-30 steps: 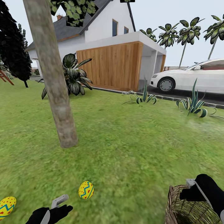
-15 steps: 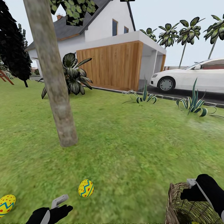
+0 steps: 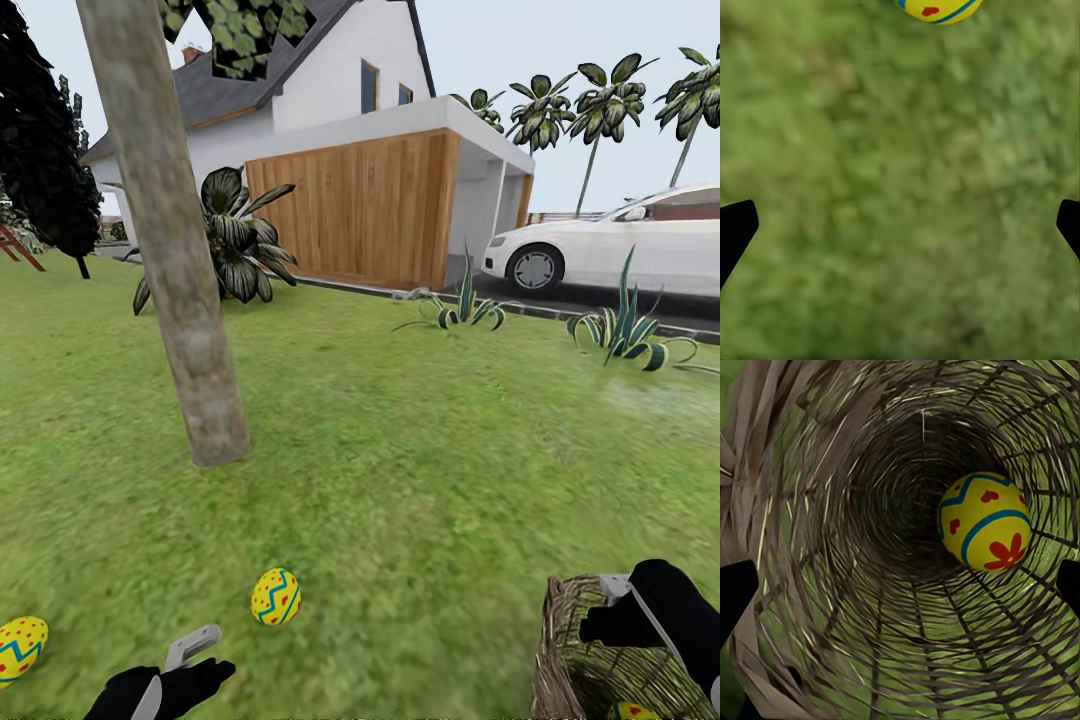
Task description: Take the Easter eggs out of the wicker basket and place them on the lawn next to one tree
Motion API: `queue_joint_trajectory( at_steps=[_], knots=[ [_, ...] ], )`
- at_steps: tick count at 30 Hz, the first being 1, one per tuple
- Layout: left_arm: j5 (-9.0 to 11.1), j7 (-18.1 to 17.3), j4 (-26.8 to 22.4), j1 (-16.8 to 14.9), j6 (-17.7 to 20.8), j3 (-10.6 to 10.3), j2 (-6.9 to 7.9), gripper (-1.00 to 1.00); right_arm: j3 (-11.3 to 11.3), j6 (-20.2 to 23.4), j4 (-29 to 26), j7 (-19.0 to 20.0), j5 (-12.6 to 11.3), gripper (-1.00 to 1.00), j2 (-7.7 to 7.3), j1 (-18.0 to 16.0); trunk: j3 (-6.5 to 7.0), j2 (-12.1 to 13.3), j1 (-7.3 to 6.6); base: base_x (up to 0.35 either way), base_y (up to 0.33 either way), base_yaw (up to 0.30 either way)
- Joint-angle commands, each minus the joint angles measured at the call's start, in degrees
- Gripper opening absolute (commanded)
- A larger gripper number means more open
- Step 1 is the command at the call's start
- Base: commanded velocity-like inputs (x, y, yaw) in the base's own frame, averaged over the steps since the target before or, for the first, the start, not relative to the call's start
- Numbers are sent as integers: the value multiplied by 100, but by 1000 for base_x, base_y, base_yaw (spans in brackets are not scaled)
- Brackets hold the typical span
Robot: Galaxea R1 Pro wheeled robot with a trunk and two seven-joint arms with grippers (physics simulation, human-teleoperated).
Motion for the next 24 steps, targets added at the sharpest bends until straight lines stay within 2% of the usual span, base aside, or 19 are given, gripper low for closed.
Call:
queue_joint_trajectory(
  at_steps=[1,11,14,15,16,17,21,22,23,24],
  knots=[
    [56,-2,-7,-3,44,17,-2,100,6,14,-6,51,60,100,-3,-3,-24,-44,22,0,0,0],
    [58,-10,-106,-3,52,29,40,100,3,14,-6,51,60,100,-4,-3,-204,-445,241,0,0,0],
    [61,3,-1022,-3,105,50,247,100,9,14,-6,47,60,100,3,-3,-258,-566,307,0,0,0],
    [83,5,-1472,-3,131,78,312,100,10,14,-6,42,60,100,18,-3,-276,-606,329,0,0,0],
    [109,4,-1727,-3,141,134,336,100,13,14,-6,39,60,100,30,-3,-294,-646,351,0,0,0],
    [147,2,-2205,-3,153,293,346,100,15,14,-6,32,60,100,49,-3,-312,-686,373,0,0,0],
    [169,30,-2514,-3,129,360,367,100,7,14,-6,43,60,100,-14,-3,-383,-846,461,0,0,0],
    [171,37,-2570,-3,121,366,370,100,6,14,-6,49,55,100,-55,-3,-401,-886,483,0,0,0],
    [178,48,-2868,-3,95,375,344,100,4,13,-6,67,11,100,-192,-3,-419,-927,505,0,0,0],
    [177,50,-2973,-3,92,379,326,100,4,13,-6,69,0,100,-215,-3,-437,-967,527,0,0,0]
  ],
)
